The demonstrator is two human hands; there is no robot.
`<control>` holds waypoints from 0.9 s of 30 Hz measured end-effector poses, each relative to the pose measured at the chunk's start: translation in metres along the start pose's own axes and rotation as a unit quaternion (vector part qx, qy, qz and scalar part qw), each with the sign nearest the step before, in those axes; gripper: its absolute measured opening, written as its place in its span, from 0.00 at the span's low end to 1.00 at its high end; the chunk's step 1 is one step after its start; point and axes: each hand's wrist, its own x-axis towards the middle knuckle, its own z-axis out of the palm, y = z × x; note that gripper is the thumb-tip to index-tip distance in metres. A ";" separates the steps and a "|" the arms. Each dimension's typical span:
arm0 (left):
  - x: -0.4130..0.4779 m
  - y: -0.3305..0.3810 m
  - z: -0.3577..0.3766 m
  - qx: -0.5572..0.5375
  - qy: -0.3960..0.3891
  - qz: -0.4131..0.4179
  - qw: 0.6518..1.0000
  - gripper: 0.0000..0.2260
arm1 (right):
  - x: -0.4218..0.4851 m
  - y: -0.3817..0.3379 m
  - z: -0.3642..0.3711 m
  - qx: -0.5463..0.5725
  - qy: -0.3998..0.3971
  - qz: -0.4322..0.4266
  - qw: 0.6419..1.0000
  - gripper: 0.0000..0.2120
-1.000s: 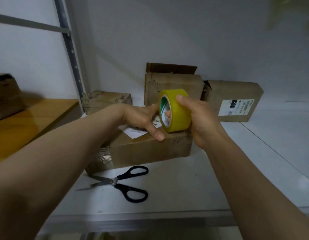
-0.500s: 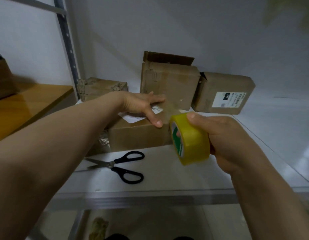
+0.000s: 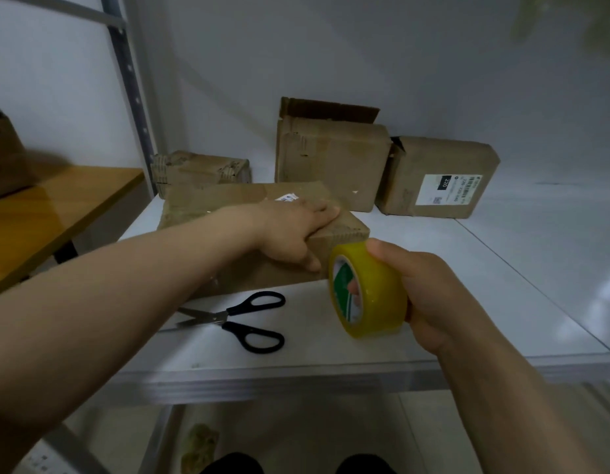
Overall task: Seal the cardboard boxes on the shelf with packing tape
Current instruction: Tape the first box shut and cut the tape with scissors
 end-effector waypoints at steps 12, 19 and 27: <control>-0.011 -0.034 -0.116 -0.303 -0.036 0.010 0.952 0.10 | 0.017 -0.116 0.043 0.140 -0.012 -0.266 0.954 0.11; -0.028 -0.006 -0.079 0.041 0.096 -0.101 0.989 0.54 | 0.050 -0.127 0.041 0.178 0.047 -0.162 0.970 0.13; -0.020 -0.009 -0.010 0.150 0.144 -0.145 0.967 0.51 | 0.048 -0.097 0.053 0.119 0.002 -0.148 0.982 0.15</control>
